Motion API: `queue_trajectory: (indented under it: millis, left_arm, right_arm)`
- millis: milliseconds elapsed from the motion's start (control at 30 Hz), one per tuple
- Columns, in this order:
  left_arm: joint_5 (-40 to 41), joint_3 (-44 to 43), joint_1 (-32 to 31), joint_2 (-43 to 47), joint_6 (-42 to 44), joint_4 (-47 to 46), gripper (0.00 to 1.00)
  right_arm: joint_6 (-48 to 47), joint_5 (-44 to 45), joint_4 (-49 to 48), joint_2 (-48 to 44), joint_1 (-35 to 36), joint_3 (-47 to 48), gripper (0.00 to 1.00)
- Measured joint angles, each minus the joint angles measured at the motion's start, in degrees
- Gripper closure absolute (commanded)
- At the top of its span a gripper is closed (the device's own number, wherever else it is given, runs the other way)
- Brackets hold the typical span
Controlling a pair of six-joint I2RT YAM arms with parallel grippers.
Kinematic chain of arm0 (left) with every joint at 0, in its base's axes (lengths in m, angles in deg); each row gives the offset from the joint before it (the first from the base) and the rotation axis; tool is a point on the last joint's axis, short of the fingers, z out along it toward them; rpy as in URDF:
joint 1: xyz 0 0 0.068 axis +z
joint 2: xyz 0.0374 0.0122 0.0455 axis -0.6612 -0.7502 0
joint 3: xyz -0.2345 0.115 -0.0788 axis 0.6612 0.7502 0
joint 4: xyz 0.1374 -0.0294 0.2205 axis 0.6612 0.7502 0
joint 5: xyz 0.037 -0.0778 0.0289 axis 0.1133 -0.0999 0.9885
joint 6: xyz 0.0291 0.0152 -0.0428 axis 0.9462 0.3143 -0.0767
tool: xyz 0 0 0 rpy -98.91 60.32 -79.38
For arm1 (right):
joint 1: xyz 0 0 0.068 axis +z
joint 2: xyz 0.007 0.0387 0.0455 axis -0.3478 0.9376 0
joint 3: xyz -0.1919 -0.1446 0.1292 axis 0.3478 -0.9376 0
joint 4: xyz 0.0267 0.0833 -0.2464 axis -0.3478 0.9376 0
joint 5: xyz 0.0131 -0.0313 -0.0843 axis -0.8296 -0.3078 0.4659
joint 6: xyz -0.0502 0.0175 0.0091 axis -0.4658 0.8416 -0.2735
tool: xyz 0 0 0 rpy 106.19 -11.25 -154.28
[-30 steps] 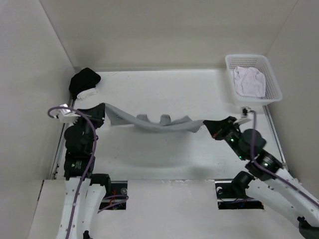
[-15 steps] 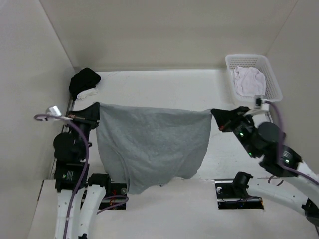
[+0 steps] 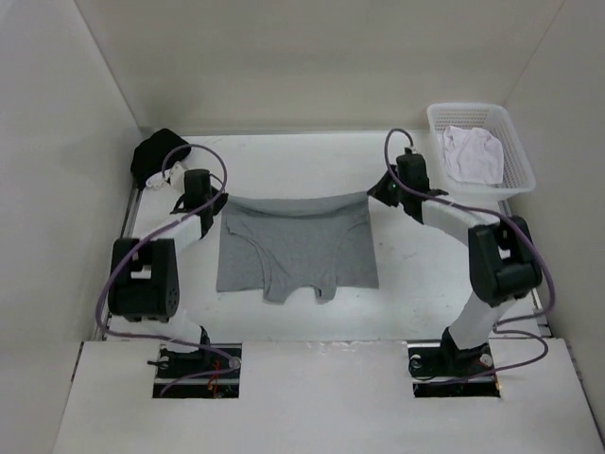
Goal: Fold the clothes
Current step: Fold the tank top
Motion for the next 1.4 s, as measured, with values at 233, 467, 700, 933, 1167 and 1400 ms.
queue_trajectory:
  millis: [233, 467, 700, 933, 1167, 1400]
  left_arm:
    - [-0.87, -12.28, 0.07, -10.1, 0.0, -5.01, 1.0]
    - [-1.49, -5.44, -0.52, -2.6, -1.01, -9.92, 1.0]
    - [-3.17, 11.04, -1.05, 10.99, -4.57, -12.61, 1.0]
    - [-8.5, 21.73, 1.09, 24.74, -6.58, -12.66, 1.0]
    - [-13.14, 29.83, 5.07, 38.77, -6.67, -8.07, 0.98]
    - [-14.67, 34.27, 9.4, 39.69, -5.25, -2.91, 0.9]
  right_arm:
    - [0.81, -4.92, -2.21, 10.05, -4.33, 14.71, 1.0]
    - [1.22, -5.77, -6.23, 3.69, -4.44, 7.72, 1.0]
    - [2.8, -5.86, -9.29, -6.91, -4.42, -8.41, 1.0]
    - [3.72, -5.64, -11.56, -18.6, -4.35, -21.0, 1.0]
    - [4.52, -4.63, -11.91, -29.31, -1.01, -31.15, 1.0]
    - [7.96, -2.95, -10.45, -29.94, 3.69, -39.1, 0.88]
